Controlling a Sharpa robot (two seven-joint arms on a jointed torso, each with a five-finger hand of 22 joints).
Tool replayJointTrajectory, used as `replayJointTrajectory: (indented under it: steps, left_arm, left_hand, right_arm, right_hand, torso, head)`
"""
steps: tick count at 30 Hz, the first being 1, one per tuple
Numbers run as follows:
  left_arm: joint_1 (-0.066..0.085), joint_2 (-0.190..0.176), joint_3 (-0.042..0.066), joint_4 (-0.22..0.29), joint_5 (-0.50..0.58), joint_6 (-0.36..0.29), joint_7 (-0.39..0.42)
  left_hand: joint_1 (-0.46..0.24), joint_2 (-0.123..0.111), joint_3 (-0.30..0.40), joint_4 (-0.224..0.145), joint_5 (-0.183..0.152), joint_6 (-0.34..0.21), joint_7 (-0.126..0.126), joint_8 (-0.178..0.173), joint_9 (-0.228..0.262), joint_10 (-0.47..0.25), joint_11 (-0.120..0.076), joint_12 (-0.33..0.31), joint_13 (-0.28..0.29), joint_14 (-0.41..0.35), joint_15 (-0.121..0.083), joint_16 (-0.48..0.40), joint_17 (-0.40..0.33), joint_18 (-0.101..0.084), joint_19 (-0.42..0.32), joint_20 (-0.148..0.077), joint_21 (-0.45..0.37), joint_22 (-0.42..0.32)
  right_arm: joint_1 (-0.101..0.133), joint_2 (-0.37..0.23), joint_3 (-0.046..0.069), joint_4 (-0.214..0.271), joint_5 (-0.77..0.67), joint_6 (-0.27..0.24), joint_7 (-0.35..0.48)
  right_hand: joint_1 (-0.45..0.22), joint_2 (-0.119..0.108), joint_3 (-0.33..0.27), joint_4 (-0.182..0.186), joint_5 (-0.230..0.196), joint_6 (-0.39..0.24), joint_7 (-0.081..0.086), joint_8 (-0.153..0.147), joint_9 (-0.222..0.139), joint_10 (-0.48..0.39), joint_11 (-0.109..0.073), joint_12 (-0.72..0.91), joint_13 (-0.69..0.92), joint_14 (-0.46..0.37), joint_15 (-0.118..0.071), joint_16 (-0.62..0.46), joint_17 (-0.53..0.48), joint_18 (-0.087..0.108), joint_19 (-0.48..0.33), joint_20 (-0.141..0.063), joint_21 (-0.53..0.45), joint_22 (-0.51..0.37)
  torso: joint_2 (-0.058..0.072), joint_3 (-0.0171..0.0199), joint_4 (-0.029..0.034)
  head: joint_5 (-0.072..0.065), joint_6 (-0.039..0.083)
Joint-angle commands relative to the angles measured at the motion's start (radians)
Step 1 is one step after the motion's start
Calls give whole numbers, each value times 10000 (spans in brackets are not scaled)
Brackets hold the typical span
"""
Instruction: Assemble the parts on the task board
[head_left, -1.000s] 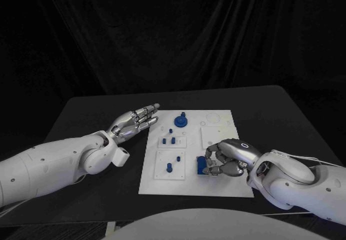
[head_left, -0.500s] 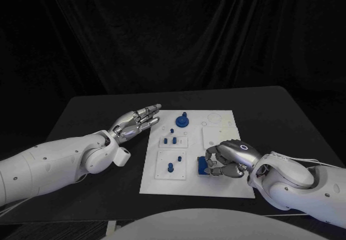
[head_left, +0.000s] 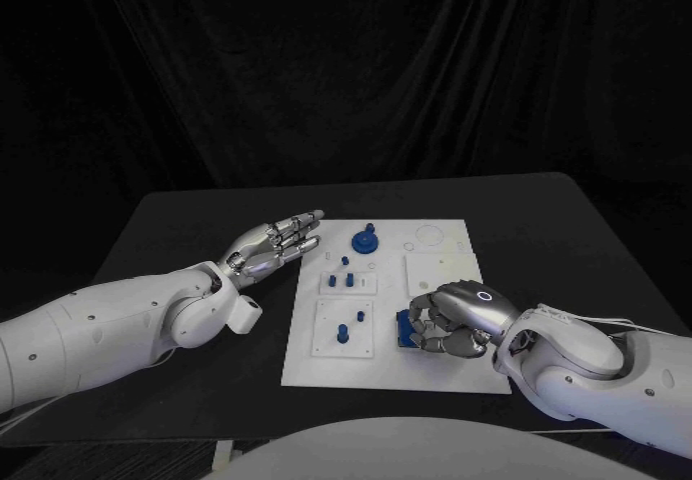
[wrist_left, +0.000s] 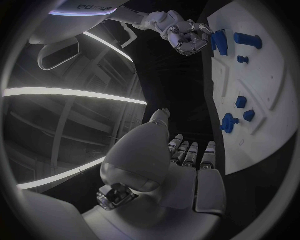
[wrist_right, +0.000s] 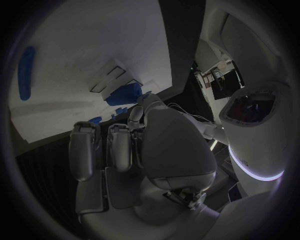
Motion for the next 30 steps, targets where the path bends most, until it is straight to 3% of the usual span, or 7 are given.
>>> replayJointTrajectory:
  steps: [1, 3, 6, 7, 16, 26, 30]
  left_arm:
    - [-26, 26, 10, 14, 30, 152, 117]
    - [-32, 26, 10, 13, 30, 160, 111]
    - [-42, 20, 10, 14, 30, 177, 92]
    - [-45, 17, 10, 13, 30, 188, 82]
    - [-64, 15, 10, 10, 30, 220, 72]
    - [-74, -20, 10, 10, 30, 157, 180]
    - [-75, -42, 10, 12, 30, 117, 226]
  left_hand:
    - [120, 0, 9, -63, 52, -16, 55, 32, 12, -15, 80, 34, 9, -3, 86, -37, -17, 190, 0, 93, -34, -11]
    - [120, 0, 9, -63, 52, -16, 55, 32, 12, -15, 80, 34, 9, -3, 86, -37, -17, 190, 0, 93, -34, -11]
    - [119, 4, 13, -64, 54, -3, 63, 36, 14, -15, 86, 37, 9, -3, 97, -37, -17, 190, 0, 103, -34, -11]
    - [119, 4, 13, -64, 54, -3, 63, 36, 14, -15, 86, 37, 9, -3, 97, -37, -17, 190, 0, 103, -34, -11]
    - [119, 19, 45, -97, 57, 391, 178, 162, 69, -17, 159, 42, 10, -3, 196, -37, -17, 190, 0, 176, -34, -11]
    - [120, 18, 47, -101, 57, 386, 179, 163, 67, -17, 163, 46, 10, -3, 198, -37, -17, 191, 0, 176, -34, -11]
    - [121, 18, 48, -102, 59, 400, 178, 168, 69, -16, 163, 54, 12, -3, 197, -37, -17, 191, 0, 175, -34, -11]
  right_arm:
    - [-16, 46, 11, -70, -135, 185, -543]
    - [-16, 70, 11, -81, -135, 233, -605]
    - [-17, 115, 11, -105, -135, 359, -757]
    - [-17, 133, 11, -116, -135, 436, -826]
    - [-20, 191, 11, -136, -135, 694, -981]
    - [-15, -169, 14, 91, 74, -87, -503]
    - [181, -608, 17, 373, 491, -811, -75]
  right_hand:
    - [-9, -77, 71, 5, -3, 46, 15, -38, -57, 1058, -65, 53, 2635, 571, -79, -2, -6, -69, 644, -82, -23, 2308]
    - [-73, -163, 217, 56, -470, 44, 21, -32, -44, 1058, -53, 53, 2635, 570, -68, -6, -9, -65, 635, -75, -40, 2301]
    - [-218, -162, 147, 78, -2804, 43, -13, 125, 96, 1058, -31, 53, 2635, 572, -59, -8, -8, -62, 628, -63, -56, 2296]
    - [-413, -122, -66, 134, -4201, 15, 8, 251, 208, 1058, -30, 53, 2635, 573, -44, -11, -8, -62, 629, -42, -57, 2295]
    - [-980, -173, -1033, 434, -7062, -216, 56, 555, 501, 1058, -2, 53, 2635, 582, -14, -5, 22, -52, 617, -12, -97, 2284]
    - [-1662, -388, -1455, 516, -7734, -355, 70, 216, 209, 1058, -37, 53, 2635, 588, -46, 12, 69, -49, 610, -49, -112, 2281]
    - [-3011, 367, -1395, 498, -7583, 46, 340, -1806, -2052, 1058, 184, 53, 2635, 617, 131, 76, 208, -70, 648, 96, -28, 2309]
  torso:
    - [-4, 4, -1]
    - [-3, 2, -4]
    - [3, 3, 0]
    - [3, 2, -2]
    - [-1, 2, -4]
    - [1, 4, 4]
    - [5, 4, 3]
  head:
    - [-7, 2]
    - [-2, 2]
    - [-3, 2]
    - [3, 2]
    - [17, 2]
    - [54, 2]
    - [75, 2]
